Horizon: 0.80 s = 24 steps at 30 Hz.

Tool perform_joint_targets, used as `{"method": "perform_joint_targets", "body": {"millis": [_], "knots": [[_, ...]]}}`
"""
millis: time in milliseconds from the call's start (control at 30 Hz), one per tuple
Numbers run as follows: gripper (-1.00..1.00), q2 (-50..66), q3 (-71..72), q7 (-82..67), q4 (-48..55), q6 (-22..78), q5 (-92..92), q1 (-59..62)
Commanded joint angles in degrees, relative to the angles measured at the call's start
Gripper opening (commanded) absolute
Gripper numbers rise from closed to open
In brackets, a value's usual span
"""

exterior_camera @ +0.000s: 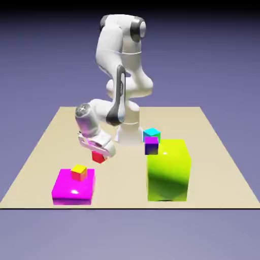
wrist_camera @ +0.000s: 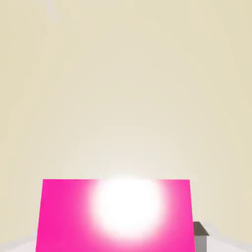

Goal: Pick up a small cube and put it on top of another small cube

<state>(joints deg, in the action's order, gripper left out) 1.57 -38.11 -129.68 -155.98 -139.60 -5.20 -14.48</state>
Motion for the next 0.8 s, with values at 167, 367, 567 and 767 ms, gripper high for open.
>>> {"method": "perform_joint_targets", "body": {"millis": [167,367,567,767], "knots": [[-1.0,-5.91,0.87,13.38,12.13,14.41,8.65,-12.11],[-1.0,-12.05,2.71,15.34,21.46,29.08,13.84,-23.76],[-1.0,-18.42,5.69,4.74,27.73,44.03,15.11,-34.55],[-1.0,-19.6,5.85,-0.39,23.74,41.5,14.14,-35.09]]}}
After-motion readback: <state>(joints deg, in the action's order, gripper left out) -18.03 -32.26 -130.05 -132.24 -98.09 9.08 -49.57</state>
